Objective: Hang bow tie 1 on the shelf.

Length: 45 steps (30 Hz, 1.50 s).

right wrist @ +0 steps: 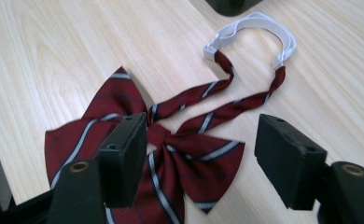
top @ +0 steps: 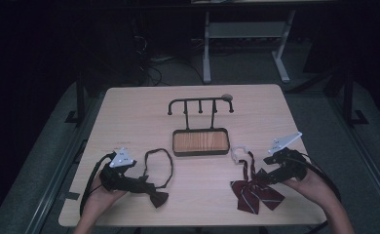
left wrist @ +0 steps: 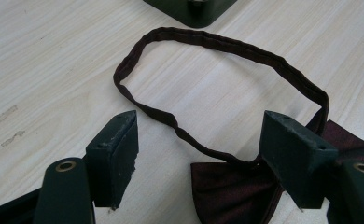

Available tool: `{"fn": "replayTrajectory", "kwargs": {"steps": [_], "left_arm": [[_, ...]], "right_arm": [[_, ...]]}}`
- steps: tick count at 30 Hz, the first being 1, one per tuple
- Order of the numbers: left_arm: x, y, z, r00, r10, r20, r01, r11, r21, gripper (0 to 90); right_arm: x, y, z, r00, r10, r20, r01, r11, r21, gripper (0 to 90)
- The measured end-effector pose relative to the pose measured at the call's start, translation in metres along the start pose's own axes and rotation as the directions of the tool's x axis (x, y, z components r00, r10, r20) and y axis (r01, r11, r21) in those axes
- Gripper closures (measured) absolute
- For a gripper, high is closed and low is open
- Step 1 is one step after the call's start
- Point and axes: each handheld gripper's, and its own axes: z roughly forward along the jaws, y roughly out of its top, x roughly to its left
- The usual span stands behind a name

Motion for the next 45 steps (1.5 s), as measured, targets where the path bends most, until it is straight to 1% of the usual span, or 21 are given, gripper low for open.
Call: {"fn": "replayTrajectory", "kwargs": {"steps": [5, 6, 7, 10, 11, 13, 17, 18, 22, 24, 28, 33, 34, 39, 42, 45], "left_arm": [[-0.001, 0.0, 0.0, 1.0, 0.003, 0.0, -0.003, 1.0, -0.002, 28.7], [-0.001, 0.0, 0.0, 1.0, 0.003, 0.0, -0.003, 1.0, -0.002, 28.6], [-0.001, 0.0, 0.0, 1.0, -0.003, 0.002, 0.003, 1.0, -0.001, 28.6], [-0.001, -0.001, 0.0, 1.0, 0.004, -0.001, -0.004, 1.0, -0.003, 28.6], [0.0, 0.0, -0.001, 1.0, 0.004, -0.001, -0.004, 1.0, -0.002, 28.6], [-0.001, 0.0, 0.0, 1.0, -0.004, -0.001, 0.004, 1.0, -0.004, 28.6], [-0.002, -0.001, 0.0, 0.9999, -0.012, 0.001, 0.012, 0.9999, -0.012, 28.5], [-0.001, -0.001, 0.0, 1.0, -0.005, 0.001, 0.005, 1.0, -0.004, 28.5], [-0.001, -0.001, 0.0, 1.0, 0.001, 0.001, -0.001, 1.0, -0.005, 28.5], [0.0, -0.001, 0.0, 1.0, 0.001, -0.001, -0.001, 1.0, -0.007, 28.5], [0.001, -0.001, -0.001, 1.0, -0.005, -0.001, 0.005, 1.0, -0.007, 28.4], [0.001, -0.001, -0.001, 1.0, -0.006, -0.002, 0.006, 0.9999, -0.008, 28.4], [0.001, -0.001, -0.001, 1.0, -0.006, -0.002, 0.006, 0.9999, -0.009, 28.4], [0.002, -0.001, -0.001, 1.0, -0.004, -0.001, 0.004, 1.0, -0.007, 28.4], [0.002, -0.001, -0.001, 1.0, -0.002, -0.001, 0.002, 1.0, -0.002, 28.4], [0.002, -0.001, -0.001, 1.0, -0.007, 0.0, 0.007, 0.9999, -0.007, 28.4]], "right_arm": [[-0.001, 0.013, 0.005, 1.0, -0.003, -0.002, 0.003, 1.0, 0.027, 35.6], [-0.001, 0.013, 0.005, 1.0, -0.003, -0.002, 0.003, 1.0, 0.027, 35.6], [-0.003, 0.018, 0.007, 0.9999, -0.004, -0.01, 0.004, 0.999, 0.037, 36.4], [-0.004, 0.022, 0.008, 0.9999, -0.008, -0.011, 0.008, 0.999, 0.041, 36.8], [-0.006, 0.026, 0.01, 0.9998, -0.015, -0.016, 0.016, 0.999, 0.049, 37.0], [-0.007, 0.029, 0.012, 0.9998, -0.013, -0.016, 0.014, 0.998, 0.057, 37.4], [-0.011, 0.035, 0.015, 0.9997, -0.016, -0.019, 0.018, 0.997, 0.078, 38.3], [-0.012, 0.036, 0.017, 0.9997, -0.014, -0.018, 0.016, 0.997, 0.081, 38.5], [-0.017, 0.04, 0.019, 0.9995, -0.021, -0.024, 0.023, 0.996, 0.084, 40.1], [-0.021, 0.043, 0.022, 0.9995, -0.023, -0.024, 0.025, 0.994, 0.105, 40.5], [-0.025, 0.048, 0.026, 0.9994, -0.027, -0.022, 0.029, 0.992, 0.121, 41.4], [-0.029, 0.053, 0.029, 0.9993, -0.034, -0.017, 0.036, 0.992, 0.123, 43.8], [-0.032, 0.055, 0.032, 0.9992, -0.033, -0.022, 0.035, 0.993, 0.116, 45.4], [-0.04, 0.058, 0.04, 0.9995, -0.012, -0.028, 0.015, 0.991, 0.135, 49.4], [-0.043, 0.058, 0.044, 0.9997, -0.009, -0.022, 0.012, 0.99, 0.142, 50.5], [-0.049, 0.059, 0.05, 0.9999, 0.009, -0.014, -0.007, 0.988, 0.153, 51.8]]}}
